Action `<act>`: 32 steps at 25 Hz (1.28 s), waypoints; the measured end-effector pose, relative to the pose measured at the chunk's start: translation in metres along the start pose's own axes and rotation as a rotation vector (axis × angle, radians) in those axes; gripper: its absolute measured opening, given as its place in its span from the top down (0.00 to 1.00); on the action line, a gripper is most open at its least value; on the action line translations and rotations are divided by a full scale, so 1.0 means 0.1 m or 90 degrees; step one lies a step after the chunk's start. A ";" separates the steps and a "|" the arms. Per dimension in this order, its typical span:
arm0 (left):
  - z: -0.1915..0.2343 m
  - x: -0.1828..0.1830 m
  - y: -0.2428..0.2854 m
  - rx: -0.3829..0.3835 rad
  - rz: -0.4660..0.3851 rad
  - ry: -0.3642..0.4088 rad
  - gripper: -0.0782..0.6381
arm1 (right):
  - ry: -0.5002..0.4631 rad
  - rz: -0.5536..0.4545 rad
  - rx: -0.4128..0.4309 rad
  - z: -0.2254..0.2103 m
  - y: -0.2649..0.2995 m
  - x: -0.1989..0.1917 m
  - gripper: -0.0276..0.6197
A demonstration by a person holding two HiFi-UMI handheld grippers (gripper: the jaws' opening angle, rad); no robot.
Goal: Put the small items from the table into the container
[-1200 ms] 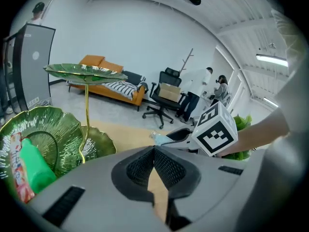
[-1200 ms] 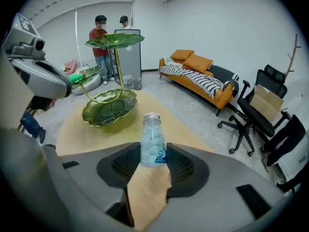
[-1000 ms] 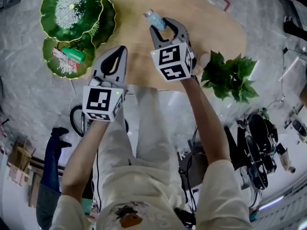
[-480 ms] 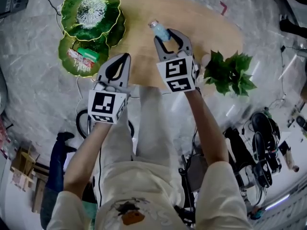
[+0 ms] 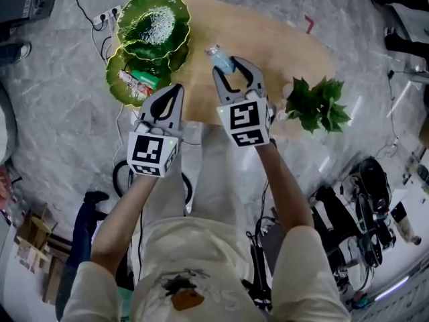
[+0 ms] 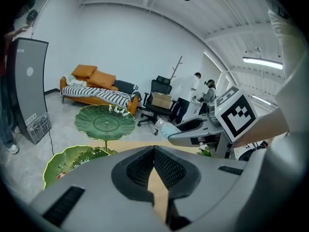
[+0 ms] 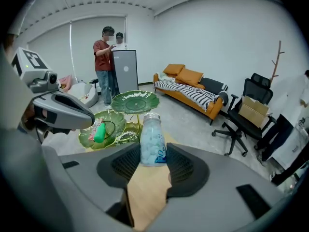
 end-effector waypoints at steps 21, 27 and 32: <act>0.34 0.49 -0.58 0.030 -0.060 -0.005 0.89 | -0.038 -0.030 0.021 0.54 -0.21 0.77 0.69; 0.54 0.54 -0.66 0.046 -0.069 -0.015 0.89 | -0.053 -0.030 0.032 0.67 -0.05 0.93 0.69; 0.66 0.54 -0.69 0.051 -0.065 -0.018 0.89 | -0.058 -0.028 0.039 0.74 0.12 1.05 0.69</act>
Point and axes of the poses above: the fingertips, and each gripper's own axes: y forward along the fingers, z to its left, x out of its top, the point moved 4 cm from there along -y, backward along the fingers, and after that the axes turned 3 degrees about z, right-handed, at the moved point
